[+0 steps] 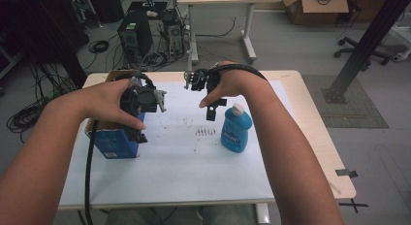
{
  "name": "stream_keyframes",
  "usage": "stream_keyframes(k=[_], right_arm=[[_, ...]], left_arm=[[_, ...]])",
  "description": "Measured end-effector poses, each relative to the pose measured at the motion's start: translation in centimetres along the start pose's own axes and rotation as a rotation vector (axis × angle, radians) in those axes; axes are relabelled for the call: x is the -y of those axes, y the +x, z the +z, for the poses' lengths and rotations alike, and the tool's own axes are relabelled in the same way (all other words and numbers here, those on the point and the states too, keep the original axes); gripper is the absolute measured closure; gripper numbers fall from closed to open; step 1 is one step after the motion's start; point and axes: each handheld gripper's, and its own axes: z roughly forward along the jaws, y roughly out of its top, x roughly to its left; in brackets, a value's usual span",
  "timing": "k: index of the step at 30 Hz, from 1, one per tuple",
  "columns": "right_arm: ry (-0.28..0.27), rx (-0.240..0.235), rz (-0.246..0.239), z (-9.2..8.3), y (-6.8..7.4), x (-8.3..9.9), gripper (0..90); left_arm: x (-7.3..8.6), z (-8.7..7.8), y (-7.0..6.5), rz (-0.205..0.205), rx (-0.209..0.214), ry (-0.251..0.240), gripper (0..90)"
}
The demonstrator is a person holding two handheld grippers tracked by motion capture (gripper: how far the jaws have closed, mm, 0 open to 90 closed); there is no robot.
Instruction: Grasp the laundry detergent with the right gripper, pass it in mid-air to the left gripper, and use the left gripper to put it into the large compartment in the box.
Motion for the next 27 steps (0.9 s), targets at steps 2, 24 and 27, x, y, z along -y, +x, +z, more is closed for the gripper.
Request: stream_keyframes(k=[2, 24, 27], right_arm=[[-0.003, 0.0, -0.003, 0.0, 0.0, -0.1, 5.5], [-0.01, 0.008, -0.002, -0.5, 0.4, -0.3, 5.8], [-0.014, 0.012, -0.005, -0.9, 0.5, -0.1, 5.8]], left_arm=[[0.0, 0.0, 0.0, 0.003, -0.002, 0.0, 6.6], [0.6, -0.4, -0.3, -0.015, -0.004, -0.013, 6.6], [0.6, -0.3, -0.3, -0.02, 0.0, -0.018, 6.6]])
